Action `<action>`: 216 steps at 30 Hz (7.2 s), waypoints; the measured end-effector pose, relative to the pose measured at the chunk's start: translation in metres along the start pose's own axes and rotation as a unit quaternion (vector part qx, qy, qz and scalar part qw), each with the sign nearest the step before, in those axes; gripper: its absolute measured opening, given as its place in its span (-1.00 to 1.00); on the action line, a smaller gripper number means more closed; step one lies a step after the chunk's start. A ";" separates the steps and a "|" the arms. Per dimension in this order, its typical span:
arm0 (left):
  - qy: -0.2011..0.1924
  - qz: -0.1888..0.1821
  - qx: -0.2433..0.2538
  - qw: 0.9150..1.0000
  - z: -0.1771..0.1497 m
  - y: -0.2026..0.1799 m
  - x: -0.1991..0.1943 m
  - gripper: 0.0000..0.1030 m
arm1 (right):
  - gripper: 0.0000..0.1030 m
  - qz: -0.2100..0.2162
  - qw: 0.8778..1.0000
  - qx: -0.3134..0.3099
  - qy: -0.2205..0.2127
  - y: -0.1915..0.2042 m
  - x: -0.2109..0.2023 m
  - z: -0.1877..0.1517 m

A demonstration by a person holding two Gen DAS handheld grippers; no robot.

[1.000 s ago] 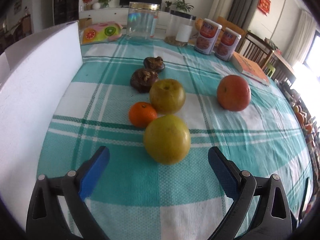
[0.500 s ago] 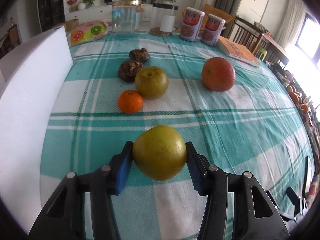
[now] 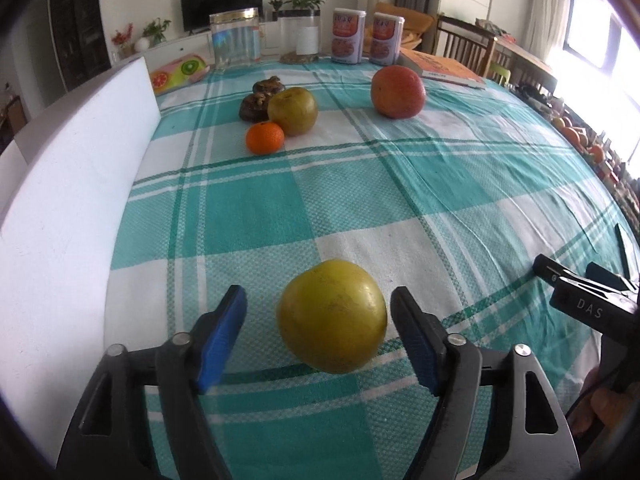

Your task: Organize fruits

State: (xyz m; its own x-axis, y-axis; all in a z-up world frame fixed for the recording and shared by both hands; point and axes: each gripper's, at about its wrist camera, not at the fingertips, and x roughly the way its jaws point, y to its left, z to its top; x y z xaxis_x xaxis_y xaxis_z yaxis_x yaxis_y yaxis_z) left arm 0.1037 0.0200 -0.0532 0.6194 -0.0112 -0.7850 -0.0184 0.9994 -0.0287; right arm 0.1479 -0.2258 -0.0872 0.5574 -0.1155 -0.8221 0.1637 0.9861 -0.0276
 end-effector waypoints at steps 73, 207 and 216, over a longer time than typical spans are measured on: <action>0.011 0.014 0.000 1.000 -0.006 0.008 0.020 0.95 | -0.05 0.164 0.955 -0.209 0.131 0.065 0.001 0.089; 0.015 -0.044 0.015 0.999 -0.005 0.002 0.004 0.04 | 0.84 0.251 0.962 0.109 -0.025 -0.038 -0.016 0.008; 0.028 -0.086 -0.022 0.996 -0.022 0.017 -0.035 0.04 | -0.06 0.152 0.988 -0.035 -0.012 0.022 -0.013 -0.001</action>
State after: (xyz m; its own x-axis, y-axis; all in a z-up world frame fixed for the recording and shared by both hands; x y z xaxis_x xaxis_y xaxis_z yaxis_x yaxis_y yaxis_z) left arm 0.0647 0.0365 -0.0396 0.5713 -0.1856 -0.7995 0.0486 0.9800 -0.1927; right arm 0.1432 -0.2020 -0.0781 0.5920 0.1859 -0.7842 -0.0714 0.9813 0.1787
